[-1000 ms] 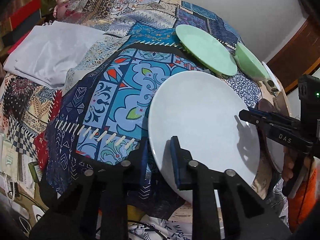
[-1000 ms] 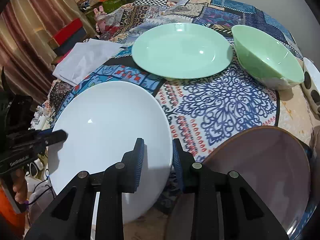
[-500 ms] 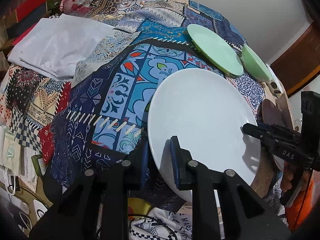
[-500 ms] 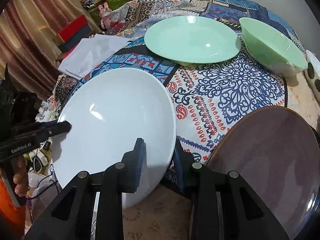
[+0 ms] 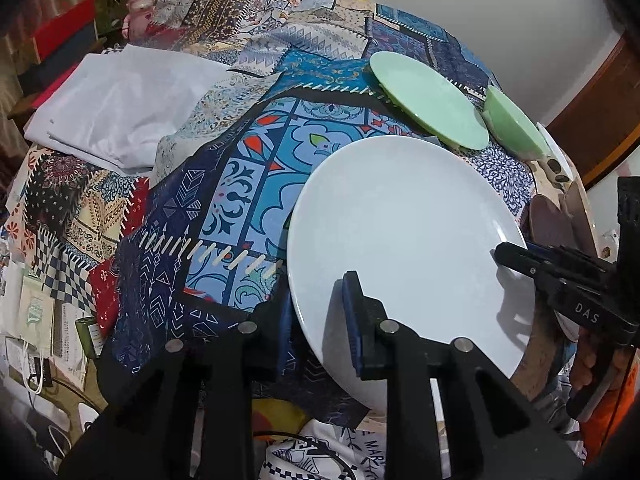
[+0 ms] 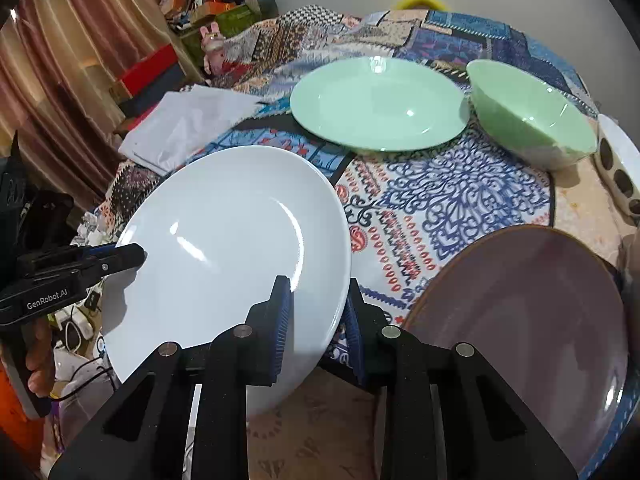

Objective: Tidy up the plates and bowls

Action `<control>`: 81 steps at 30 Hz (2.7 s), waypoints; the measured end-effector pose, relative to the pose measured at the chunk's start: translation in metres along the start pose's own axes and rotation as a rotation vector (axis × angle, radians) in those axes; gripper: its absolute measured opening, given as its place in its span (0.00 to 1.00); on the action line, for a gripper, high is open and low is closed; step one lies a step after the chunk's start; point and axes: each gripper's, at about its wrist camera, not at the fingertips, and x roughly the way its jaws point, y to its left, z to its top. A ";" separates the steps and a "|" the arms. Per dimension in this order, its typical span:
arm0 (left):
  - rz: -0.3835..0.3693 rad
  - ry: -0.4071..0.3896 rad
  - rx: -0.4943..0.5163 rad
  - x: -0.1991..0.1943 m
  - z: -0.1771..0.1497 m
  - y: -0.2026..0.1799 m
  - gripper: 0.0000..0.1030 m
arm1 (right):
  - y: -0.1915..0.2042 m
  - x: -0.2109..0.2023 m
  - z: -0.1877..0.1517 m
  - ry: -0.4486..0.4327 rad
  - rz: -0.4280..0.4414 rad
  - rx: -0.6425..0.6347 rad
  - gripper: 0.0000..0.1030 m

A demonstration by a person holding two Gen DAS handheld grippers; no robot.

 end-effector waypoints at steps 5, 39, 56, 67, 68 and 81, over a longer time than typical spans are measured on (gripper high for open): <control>-0.003 -0.032 0.021 -0.012 0.004 -0.011 0.23 | -0.007 -0.018 0.000 -0.046 -0.009 0.019 0.23; -0.102 -0.016 0.231 -0.004 0.006 -0.172 0.23 | -0.119 -0.094 -0.067 -0.131 -0.090 0.234 0.23; -0.084 0.052 0.291 0.036 0.006 -0.207 0.23 | -0.148 -0.090 -0.083 -0.121 -0.089 0.324 0.23; -0.106 0.080 0.285 0.047 0.011 -0.210 0.24 | -0.148 -0.096 -0.082 -0.111 -0.097 0.313 0.26; -0.109 0.082 0.286 0.048 0.010 -0.211 0.25 | -0.148 -0.096 -0.081 -0.110 -0.098 0.311 0.26; -0.105 0.091 0.317 0.051 0.007 -0.219 0.26 | -0.151 -0.104 -0.081 -0.105 -0.112 0.296 0.26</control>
